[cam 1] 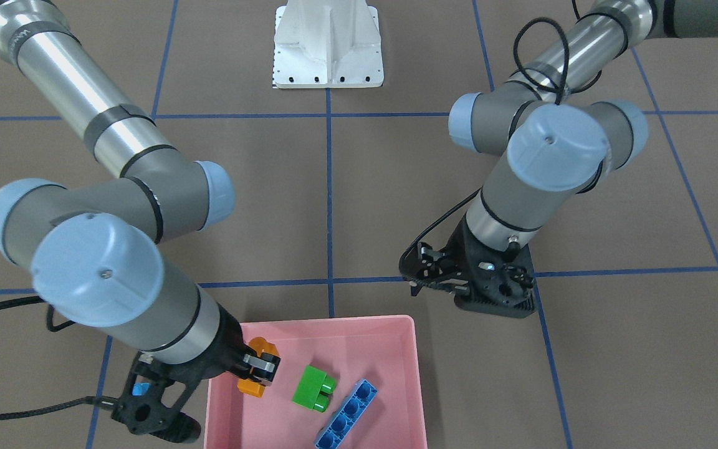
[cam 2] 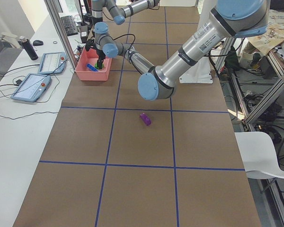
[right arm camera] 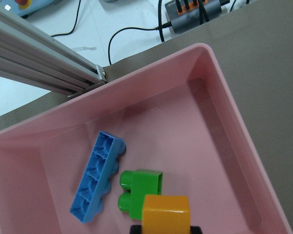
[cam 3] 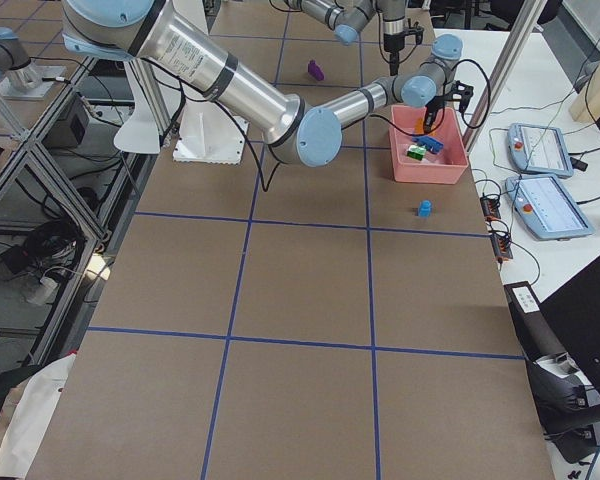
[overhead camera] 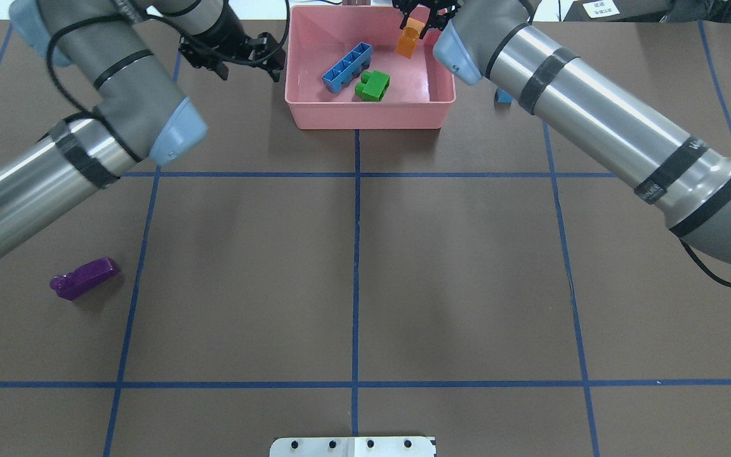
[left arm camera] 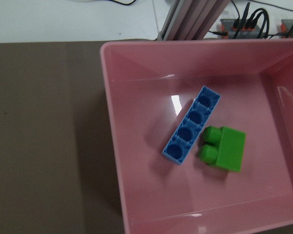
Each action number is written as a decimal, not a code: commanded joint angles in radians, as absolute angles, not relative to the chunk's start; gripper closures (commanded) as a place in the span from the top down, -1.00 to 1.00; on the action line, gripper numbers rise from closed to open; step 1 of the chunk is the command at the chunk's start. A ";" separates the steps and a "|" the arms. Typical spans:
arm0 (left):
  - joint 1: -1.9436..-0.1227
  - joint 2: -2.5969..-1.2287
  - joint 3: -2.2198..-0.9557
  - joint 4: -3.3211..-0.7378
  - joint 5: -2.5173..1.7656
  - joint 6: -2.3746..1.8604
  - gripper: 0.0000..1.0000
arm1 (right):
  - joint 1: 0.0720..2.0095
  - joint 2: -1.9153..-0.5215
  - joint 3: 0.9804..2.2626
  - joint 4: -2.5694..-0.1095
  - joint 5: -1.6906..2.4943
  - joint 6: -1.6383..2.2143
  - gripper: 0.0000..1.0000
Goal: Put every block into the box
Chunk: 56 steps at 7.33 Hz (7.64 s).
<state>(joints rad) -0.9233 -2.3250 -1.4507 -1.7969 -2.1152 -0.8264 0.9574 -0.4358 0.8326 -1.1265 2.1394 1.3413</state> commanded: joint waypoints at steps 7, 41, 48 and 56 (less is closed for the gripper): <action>-0.726 -1.626 -1.908 -1.611 -1.948 -0.061 0.98 | 0.927 -0.417 0.795 -1.040 2.026 1.382 1.00; -1.307 -1.993 -1.609 -1.519 -2.195 -0.039 1.00 | 0.973 -0.832 1.343 -1.214 2.105 1.220 1.00; -1.488 -1.798 -1.465 -1.522 -2.345 0.140 1.00 | 1.388 -1.511 1.799 -1.617 2.344 0.270 1.00; -1.496 -1.449 -1.677 -1.835 -2.388 0.075 1.00 | 1.414 -1.482 1.773 -1.818 2.329 0.060 1.00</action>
<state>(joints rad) -1.4989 -1.5283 -1.6702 -1.6957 -2.3833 0.0766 1.4143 -1.4829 1.7767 -1.8203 2.3327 0.0593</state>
